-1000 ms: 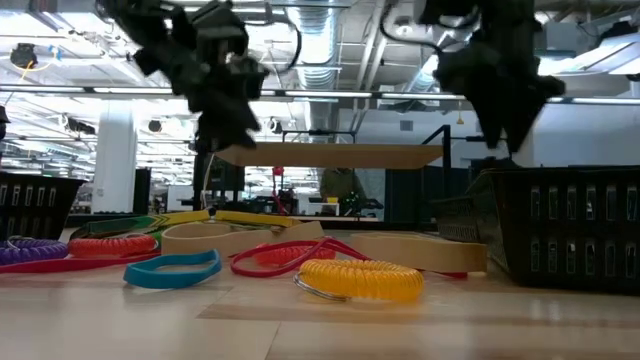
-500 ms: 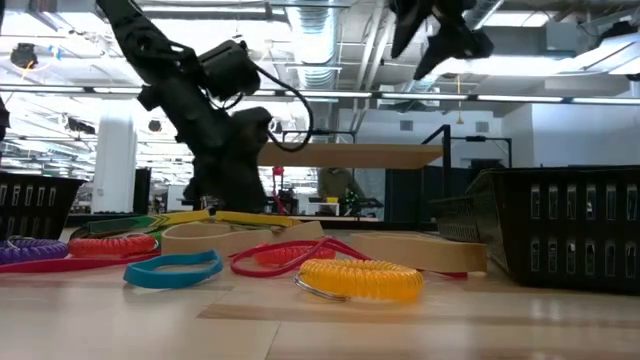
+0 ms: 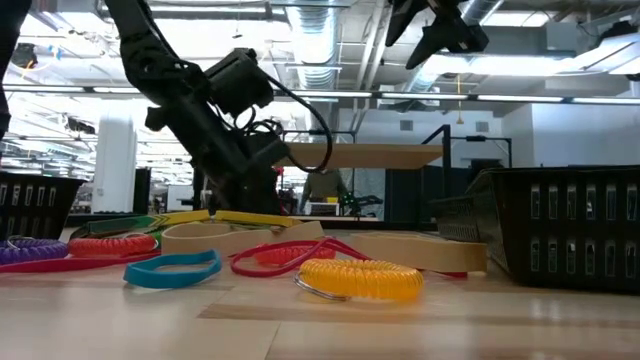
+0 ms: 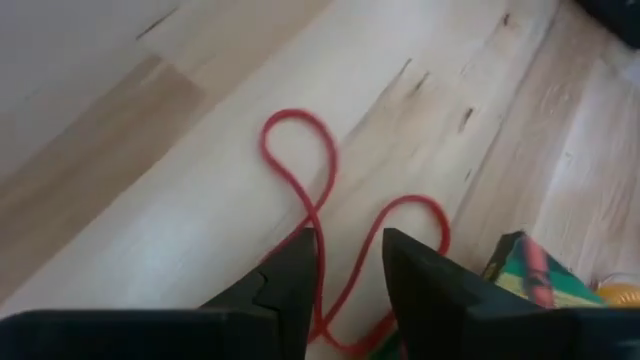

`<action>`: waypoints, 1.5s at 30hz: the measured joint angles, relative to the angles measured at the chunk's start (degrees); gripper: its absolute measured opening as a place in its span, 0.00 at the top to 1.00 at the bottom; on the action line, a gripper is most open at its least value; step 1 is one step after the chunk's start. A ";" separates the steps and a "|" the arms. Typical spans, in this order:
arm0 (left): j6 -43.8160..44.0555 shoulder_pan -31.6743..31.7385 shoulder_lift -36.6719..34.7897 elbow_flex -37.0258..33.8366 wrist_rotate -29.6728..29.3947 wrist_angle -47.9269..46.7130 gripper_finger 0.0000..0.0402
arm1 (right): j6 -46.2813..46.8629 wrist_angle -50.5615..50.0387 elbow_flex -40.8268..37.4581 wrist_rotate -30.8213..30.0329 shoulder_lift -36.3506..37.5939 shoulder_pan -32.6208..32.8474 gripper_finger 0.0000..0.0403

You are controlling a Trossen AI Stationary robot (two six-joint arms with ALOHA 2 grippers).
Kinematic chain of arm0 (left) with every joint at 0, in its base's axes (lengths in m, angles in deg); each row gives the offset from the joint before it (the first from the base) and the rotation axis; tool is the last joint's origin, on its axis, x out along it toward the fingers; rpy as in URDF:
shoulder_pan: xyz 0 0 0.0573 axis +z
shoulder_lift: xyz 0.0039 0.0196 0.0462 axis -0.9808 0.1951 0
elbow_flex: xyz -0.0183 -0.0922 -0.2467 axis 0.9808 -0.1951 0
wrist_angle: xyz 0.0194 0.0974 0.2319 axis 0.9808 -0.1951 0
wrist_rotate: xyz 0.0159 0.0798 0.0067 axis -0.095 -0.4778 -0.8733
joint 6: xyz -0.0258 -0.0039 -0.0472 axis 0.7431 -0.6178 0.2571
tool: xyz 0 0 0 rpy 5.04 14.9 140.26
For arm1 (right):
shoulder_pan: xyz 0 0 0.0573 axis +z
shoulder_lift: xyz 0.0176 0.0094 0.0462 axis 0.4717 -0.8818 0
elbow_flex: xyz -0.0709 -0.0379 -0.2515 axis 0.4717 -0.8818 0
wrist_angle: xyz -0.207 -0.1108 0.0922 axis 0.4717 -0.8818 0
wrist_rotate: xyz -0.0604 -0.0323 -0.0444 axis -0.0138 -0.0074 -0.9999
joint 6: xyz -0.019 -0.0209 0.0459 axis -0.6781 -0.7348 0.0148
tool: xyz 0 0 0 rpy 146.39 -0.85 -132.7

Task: Pick & Place Office Desk Supplies
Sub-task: Put the red rubber band into the top right black bin

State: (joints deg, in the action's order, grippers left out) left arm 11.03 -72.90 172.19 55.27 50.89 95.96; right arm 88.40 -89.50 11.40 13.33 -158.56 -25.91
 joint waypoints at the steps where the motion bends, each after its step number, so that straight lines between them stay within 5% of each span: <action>1: -0.34 -0.55 0.46 0.03 -0.55 0.20 0.71 | 0.26 0.30 0.00 0.00 0.00 0.01 0.53; 8: -2.84 -2.80 -1.17 -0.11 0.70 -0.49 0.97 | 0.43 2.04 0.00 1.36 0.00 0.00 0.57; 13: -2.15 -2.19 -9.82 -0.65 8.29 0.65 0.99 | 0.42 8.10 0.00 1.40 0.00 0.01 0.66; 20: 0.06 -0.20 -28.56 -0.43 7.62 7.71 1.00 | -1.40 23.39 0.00 1.53 0.11 0.01 0.75; 29: 4.19 2.96 -45.41 -0.31 7.40 9.03 1.00 | -6.15 43.85 0.00 2.01 0.13 -0.72 0.74; 45: 15.10 1.19 -43.18 -0.31 10.27 30.92 1.00 | -7.09 53.33 0.00 4.98 -0.20 -3.42 0.54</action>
State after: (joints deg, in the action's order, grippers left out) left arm 26.12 -71.70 129.01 54.97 61.16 126.88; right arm 81.30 -36.17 11.40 18.31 -158.76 -29.34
